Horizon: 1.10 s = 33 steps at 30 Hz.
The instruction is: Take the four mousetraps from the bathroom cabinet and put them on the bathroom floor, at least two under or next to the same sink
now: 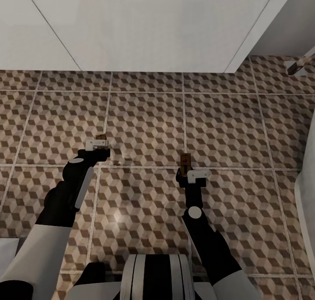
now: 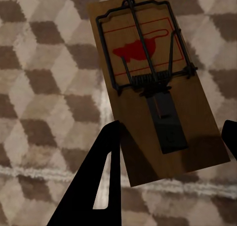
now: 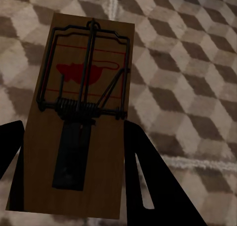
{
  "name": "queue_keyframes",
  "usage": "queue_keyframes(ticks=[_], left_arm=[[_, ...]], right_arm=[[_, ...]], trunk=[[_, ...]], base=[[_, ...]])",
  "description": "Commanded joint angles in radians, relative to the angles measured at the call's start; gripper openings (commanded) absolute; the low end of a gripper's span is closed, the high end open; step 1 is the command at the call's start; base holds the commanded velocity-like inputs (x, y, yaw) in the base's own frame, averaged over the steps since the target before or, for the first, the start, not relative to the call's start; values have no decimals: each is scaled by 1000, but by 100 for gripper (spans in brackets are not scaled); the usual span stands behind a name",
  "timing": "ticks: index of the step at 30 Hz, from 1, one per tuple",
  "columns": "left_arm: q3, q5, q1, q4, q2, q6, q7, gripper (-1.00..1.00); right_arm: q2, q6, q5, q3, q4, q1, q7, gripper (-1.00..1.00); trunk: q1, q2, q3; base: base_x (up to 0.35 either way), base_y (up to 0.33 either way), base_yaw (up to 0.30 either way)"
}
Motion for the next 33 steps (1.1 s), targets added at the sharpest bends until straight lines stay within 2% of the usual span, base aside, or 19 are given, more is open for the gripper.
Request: queue_keyframes(ticks=[1,33], left_arm=[[-3,6,0,-2,1,4,7,-100],[-3,8,7,-8,0,6,7,-100]], right_arm=[[0,6,7,1,0,0,-3,-100],[0,5,8,1,0,0,-3,-100]], trunk=[[0,0,0],[1,-1,0]], base=[[0,0,0],[13,0,0]])
